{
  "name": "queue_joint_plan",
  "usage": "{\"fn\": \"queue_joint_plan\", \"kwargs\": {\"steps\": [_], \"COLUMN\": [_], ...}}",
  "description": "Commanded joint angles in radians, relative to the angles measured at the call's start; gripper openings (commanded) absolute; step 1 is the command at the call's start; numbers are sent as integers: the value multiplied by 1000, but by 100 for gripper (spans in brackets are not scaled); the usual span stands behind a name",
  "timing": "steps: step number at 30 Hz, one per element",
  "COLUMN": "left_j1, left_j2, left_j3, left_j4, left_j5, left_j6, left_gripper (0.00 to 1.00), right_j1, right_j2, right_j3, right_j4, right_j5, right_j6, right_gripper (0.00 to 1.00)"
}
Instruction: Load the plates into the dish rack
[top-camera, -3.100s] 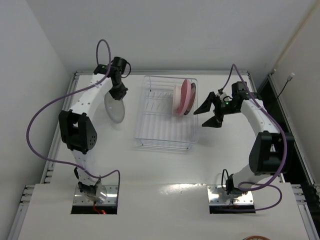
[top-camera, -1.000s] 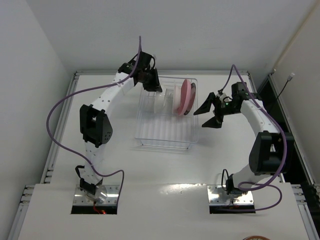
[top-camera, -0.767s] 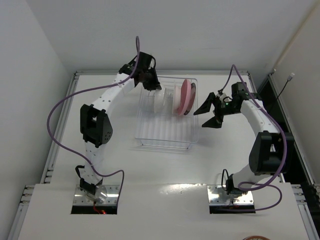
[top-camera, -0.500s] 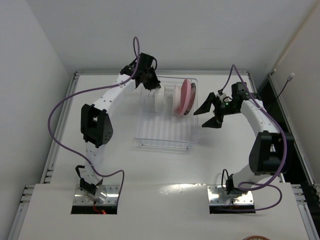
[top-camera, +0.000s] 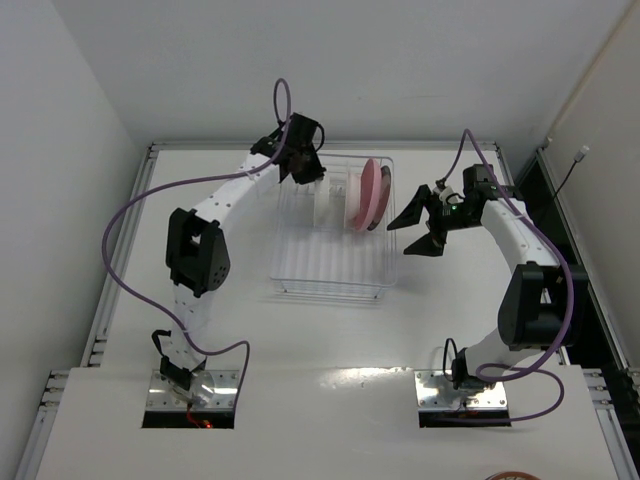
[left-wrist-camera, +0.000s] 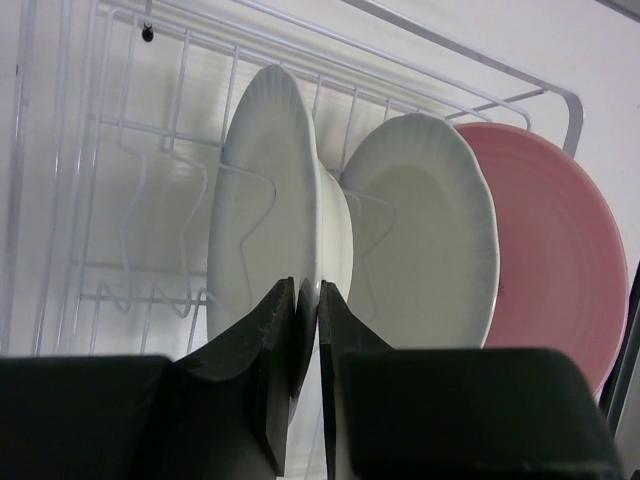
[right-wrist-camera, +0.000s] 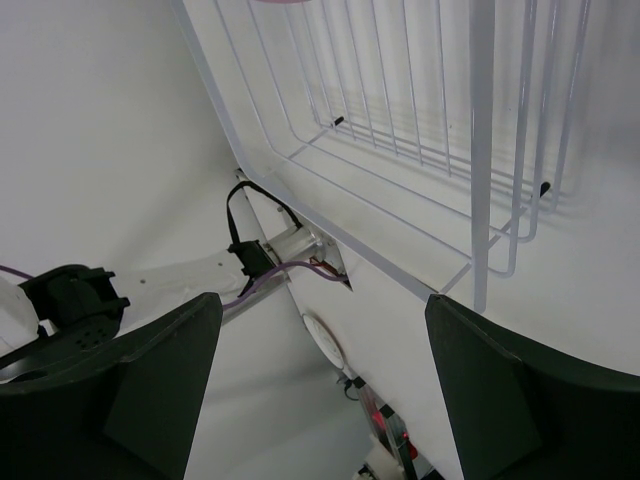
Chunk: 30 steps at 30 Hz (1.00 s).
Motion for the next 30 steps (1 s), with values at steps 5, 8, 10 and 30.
{"fn": "queue_joint_plan", "kwargs": {"steps": [5,8,10,30], "left_j1": [-21,-21,-21,-12], "left_j2": [-3,-12,-12,-182], "left_j3": [-14,0,14,-4], "left_j4": [-47,-12,10,318], "left_j5": [-49,-5,50,341], "left_j6": [46,68,77,80], "left_gripper": [0,11,22,60], "right_j1": [-3,-3,-3,-12], "right_j2": [-15,-15,-15,-35], "right_j3": [-3,-3,-3,46], "right_j4": [26,26,26,13], "right_j5": [-24,-24,-24,0], "right_j6": [2,2,2,-8], "right_gripper": [81,81,81,82]}}
